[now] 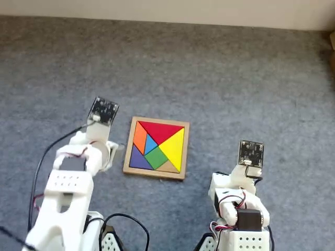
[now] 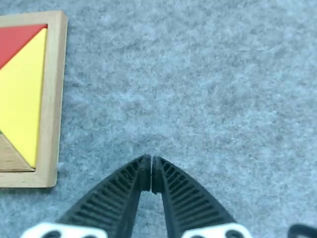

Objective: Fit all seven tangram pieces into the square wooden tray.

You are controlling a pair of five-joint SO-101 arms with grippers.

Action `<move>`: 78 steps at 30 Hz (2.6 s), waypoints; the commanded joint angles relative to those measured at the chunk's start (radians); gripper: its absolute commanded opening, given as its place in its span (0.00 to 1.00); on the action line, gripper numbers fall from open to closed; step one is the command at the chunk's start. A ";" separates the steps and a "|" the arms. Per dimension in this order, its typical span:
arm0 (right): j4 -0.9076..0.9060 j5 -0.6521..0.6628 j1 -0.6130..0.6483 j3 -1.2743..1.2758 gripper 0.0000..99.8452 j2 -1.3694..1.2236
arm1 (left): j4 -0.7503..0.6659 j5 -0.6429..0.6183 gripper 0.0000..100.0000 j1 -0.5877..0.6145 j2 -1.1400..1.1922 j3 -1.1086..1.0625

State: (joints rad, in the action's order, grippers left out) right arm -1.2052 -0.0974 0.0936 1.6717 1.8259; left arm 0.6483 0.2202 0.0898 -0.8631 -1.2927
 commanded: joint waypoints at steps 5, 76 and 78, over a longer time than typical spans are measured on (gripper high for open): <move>-0.004 -0.008 -0.010 0.119 0.02 0.012 | 0.006 -0.008 0.26 0.010 -0.331 -0.134; -0.004 -0.008 -0.010 0.119 0.02 0.012 | 0.450 -0.064 0.26 0.002 -0.957 -0.403; -0.004 -0.008 -0.010 0.119 0.02 0.012 | 0.496 -0.064 0.26 0.002 -0.957 -0.403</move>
State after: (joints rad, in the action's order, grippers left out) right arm -1.2052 -0.0974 0.0936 1.6717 1.8259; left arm 1.0902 0.1603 0.0898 -1.8159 -1.6747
